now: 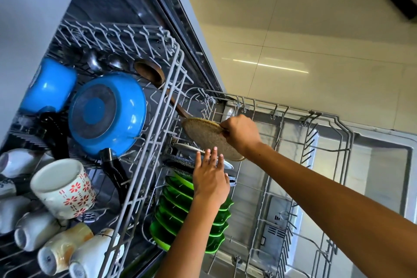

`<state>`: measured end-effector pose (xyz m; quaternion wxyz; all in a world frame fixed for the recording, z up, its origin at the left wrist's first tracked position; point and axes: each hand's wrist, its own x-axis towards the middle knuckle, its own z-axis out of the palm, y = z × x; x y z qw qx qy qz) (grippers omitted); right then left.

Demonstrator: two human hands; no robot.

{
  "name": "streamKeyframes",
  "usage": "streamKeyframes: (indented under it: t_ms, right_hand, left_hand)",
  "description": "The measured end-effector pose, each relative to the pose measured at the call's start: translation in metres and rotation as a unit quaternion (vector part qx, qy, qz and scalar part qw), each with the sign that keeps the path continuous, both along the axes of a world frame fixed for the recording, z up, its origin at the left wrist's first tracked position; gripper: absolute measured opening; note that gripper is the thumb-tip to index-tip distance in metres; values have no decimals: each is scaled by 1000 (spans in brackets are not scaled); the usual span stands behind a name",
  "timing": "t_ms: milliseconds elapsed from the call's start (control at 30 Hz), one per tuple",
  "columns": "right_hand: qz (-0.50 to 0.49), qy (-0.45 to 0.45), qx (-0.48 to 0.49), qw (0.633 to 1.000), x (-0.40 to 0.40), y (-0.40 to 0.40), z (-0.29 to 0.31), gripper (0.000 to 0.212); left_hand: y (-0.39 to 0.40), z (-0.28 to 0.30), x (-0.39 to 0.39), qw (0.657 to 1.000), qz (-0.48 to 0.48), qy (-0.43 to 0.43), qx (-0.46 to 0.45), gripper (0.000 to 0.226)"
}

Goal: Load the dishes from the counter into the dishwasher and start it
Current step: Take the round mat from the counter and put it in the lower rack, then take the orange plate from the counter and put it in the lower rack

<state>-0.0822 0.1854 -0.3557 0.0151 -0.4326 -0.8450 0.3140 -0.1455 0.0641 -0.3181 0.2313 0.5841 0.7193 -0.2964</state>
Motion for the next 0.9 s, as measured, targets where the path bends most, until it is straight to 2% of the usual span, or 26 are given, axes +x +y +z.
streamKeyframes:
  t_ms: [200, 333, 400, 500, 700, 900]
  right_hand:
    - [18, -2, -17, 1000, -2, -3, -18, 17]
    - [11, -16, -73, 997, 13, 3, -18, 33]
    - [-11, -19, -81, 996, 26, -2, -12, 36]
    - [-82, 31, -63, 994, 49, -16, 5, 35]
    - [-135, 156, 43, 978, 99, -65, 58, 25]
    - [-112, 173, 46, 977, 141, -142, 120, 29]
  left_hand:
    - [-2, -3, -1, 1000, -11, 5, 5, 57]
    - [-5, -3, 0, 999, -17, 3, 34, 57]
    - [-7, -3, 1, 998, -13, 0, 55, 57]
    - [-11, 1, 5, 994, -14, -27, 106, 55]
    - [-45, 38, 28, 955, 64, -96, 272, 44]
    - [-133, 110, 78, 914, 155, -113, 358, 45]
